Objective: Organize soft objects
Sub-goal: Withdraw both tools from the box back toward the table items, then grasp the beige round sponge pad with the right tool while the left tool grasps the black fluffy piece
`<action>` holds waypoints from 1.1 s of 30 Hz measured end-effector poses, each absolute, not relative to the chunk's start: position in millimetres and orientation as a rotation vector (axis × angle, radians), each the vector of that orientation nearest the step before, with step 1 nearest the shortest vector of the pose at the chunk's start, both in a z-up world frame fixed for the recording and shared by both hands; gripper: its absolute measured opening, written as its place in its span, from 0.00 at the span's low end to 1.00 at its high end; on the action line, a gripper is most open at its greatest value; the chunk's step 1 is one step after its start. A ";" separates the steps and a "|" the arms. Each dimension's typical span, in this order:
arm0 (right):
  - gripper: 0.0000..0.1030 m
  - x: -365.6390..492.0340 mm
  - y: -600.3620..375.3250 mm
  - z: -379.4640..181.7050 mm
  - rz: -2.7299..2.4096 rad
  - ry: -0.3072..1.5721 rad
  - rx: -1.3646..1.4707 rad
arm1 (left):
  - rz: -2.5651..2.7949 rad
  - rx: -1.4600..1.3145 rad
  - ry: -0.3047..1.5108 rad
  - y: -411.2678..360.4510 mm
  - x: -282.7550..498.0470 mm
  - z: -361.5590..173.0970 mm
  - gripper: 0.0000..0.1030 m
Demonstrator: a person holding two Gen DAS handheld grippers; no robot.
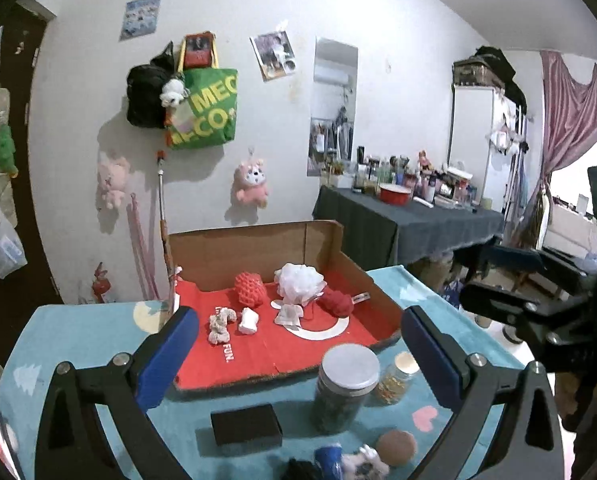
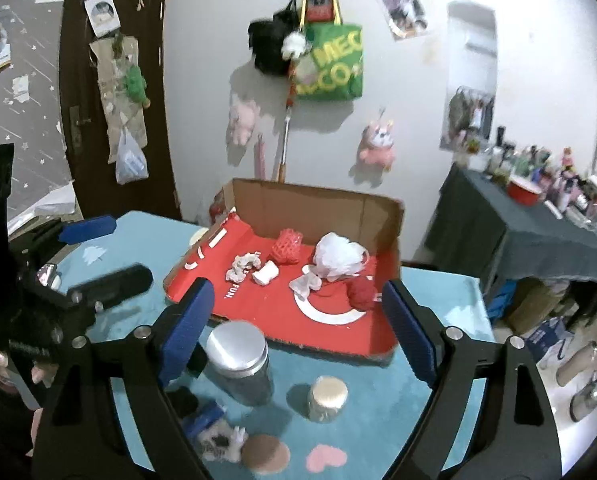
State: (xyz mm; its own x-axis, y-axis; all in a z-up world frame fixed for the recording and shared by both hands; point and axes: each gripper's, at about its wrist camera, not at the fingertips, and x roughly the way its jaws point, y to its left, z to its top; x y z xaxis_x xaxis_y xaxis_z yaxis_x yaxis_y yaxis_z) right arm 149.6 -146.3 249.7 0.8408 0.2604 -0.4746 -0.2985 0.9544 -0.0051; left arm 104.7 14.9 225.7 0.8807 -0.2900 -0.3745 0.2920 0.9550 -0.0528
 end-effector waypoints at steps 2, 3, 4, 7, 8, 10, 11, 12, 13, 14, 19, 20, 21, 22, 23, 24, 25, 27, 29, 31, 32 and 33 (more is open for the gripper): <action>0.88 126.2 -147.7 246.3 0.278 0.453 -0.083 | -0.306 -0.016 0.376 16.0 90.4 219.9 1.00; 0.88 116.3 -147.7 243.2 0.269 0.437 -0.089 | -0.307 -0.028 0.377 16.3 85.0 216.5 1.00; 0.88 105.9 -148.1 239.6 0.261 0.423 -0.093 | -0.307 -0.036 0.379 16.8 80.1 213.8 1.00; 0.88 80.0 -150.8 224.5 0.233 0.398 -0.077 | -0.294 -0.049 0.374 14.9 63.4 200.4 1.00; 0.88 73.0 -152.0 218.8 0.223 0.395 -0.071 | -0.289 -0.051 0.374 14.0 59.0 195.9 1.00; 0.88 61.0 -154.4 203.8 0.192 0.388 -0.054 | -0.279 -0.042 0.374 12.9 50.5 187.3 1.00; 0.88 56.0 -155.7 198.9 0.182 0.386 -0.048 | -0.275 -0.033 0.376 11.5 46.6 181.9 1.00; 0.89 51.8 -156.5 194.4 0.173 0.383 -0.043 | -0.270 -0.031 0.380 10.5 44.5 176.3 1.00; 0.89 47.8 -156.7 186.7 0.163 0.380 -0.042 | -0.266 -0.032 0.384 10.2 42.1 171.8 1.00; 0.89 44.8 -157.1 182.7 0.161 0.381 -0.042 | -0.265 -0.036 0.387 9.9 38.5 167.8 1.00; 0.89 38.7 -160.1 155.9 0.158 0.407 -0.026 | -0.256 -0.050 0.415 8.4 31.5 145.0 1.00; 0.89 37.6 -160.1 150.5 0.154 0.414 -0.026 | -0.257 -0.054 0.425 8.5 32.0 139.0 1.00; 0.89 38.4 -159.9 145.3 0.151 0.423 -0.027 | -0.255 -0.057 0.432 8.0 31.4 135.6 1.00; 0.89 39.4 -159.4 138.7 0.151 0.435 -0.026 | -0.251 -0.057 0.441 8.0 32.1 131.2 1.00; 0.89 40.3 -158.7 135.1 0.152 0.440 -0.024 | -0.245 -0.055 0.455 7.9 33.5 125.5 1.00; 0.89 41.5 -158.1 128.8 0.152 0.452 -0.021 | -0.241 -0.054 0.461 7.5 33.7 122.0 1.00; 0.89 41.9 -158.1 123.6 0.151 0.461 -0.022 | -0.237 -0.051 0.469 7.5 34.3 117.9 1.00; 0.89 42.9 -156.5 112.0 0.146 0.477 -0.025 | -0.228 -0.049 0.484 7.3 35.4 109.6 1.00; 0.89 44.2 -155.2 102.6 0.150 0.495 -0.020 | -0.225 -0.052 0.500 7.9 36.6 101.2 1.00; 0.89 46.2 -155.0 93.9 0.151 0.514 -0.010 | -0.226 -0.057 0.522 8.6 38.0 91.8 1.00; 0.89 46.4 -155.1 89.1 0.150 0.522 -0.007 | -0.225 -0.059 0.538 8.7 39.3 86.4 1.00; 0.89 47.3 -154.4 86.1 0.149 0.528 -0.007 | -0.224 -0.060 0.546 9.1 40.5 83.9 1.00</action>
State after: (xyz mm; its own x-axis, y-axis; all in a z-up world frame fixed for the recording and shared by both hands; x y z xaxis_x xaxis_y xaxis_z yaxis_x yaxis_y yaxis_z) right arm 47.3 -154.4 86.1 0.8530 0.1398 -0.5028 -0.1434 0.9892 0.0317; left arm 40.5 9.1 83.9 0.8311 -0.2267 -0.5078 0.1950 0.9740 -0.1156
